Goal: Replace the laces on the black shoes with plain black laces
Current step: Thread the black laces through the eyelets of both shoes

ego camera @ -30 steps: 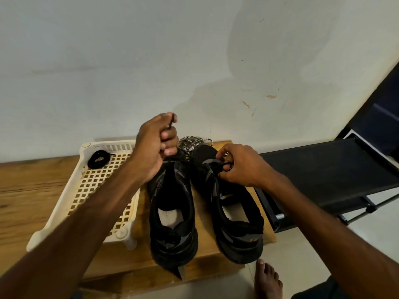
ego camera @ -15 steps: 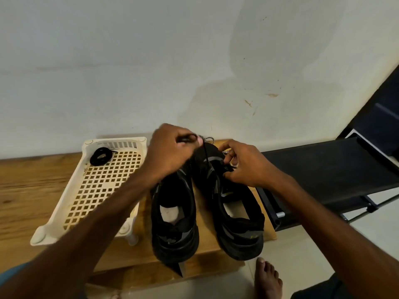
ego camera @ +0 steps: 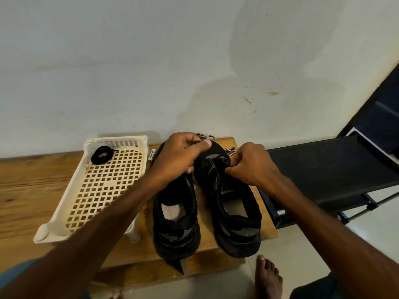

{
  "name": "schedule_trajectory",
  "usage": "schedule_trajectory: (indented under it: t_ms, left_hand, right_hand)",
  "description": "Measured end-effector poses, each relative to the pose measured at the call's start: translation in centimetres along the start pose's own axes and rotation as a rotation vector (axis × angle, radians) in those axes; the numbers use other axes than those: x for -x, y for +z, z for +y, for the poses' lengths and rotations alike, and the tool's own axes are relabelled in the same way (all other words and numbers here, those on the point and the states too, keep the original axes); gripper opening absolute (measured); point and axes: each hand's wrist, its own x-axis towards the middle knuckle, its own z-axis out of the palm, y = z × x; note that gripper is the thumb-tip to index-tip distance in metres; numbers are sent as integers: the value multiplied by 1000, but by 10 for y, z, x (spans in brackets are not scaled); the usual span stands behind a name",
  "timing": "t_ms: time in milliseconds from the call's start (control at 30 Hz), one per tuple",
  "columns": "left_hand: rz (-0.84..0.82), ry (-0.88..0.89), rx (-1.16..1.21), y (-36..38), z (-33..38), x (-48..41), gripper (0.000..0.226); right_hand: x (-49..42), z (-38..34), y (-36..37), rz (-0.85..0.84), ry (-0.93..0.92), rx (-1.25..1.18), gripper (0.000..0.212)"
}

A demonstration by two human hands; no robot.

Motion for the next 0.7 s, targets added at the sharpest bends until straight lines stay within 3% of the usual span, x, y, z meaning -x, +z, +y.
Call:
schedule_trajectory:
  t_ms: [100, 200, 333, 433, 533, 700]
  left_hand:
    - [50, 164, -485, 13, -11, 4, 18]
    - [51, 134, -703, 17, -17, 3, 25]
    - [24, 124, -959, 19, -9, 1, 7]
    - [21, 166, -948, 12, -2, -1, 13]
    - [18, 158, -784, 0, 0, -5, 28]
    - [-125, 184, -649, -4, -1, -6, 36]
  right_hand:
    - [2, 0, -1, 3, 5, 6, 11]
    - [4, 0, -3, 4, 8, -1, 11]
    - [5, -1, -3, 1, 9, -2, 12]
    - [4, -2, -4, 6, 23, -3, 11]
    - [4, -2, -5, 10, 39, 0, 12]
    - [6, -4, -6, 5, 28, 9, 14]
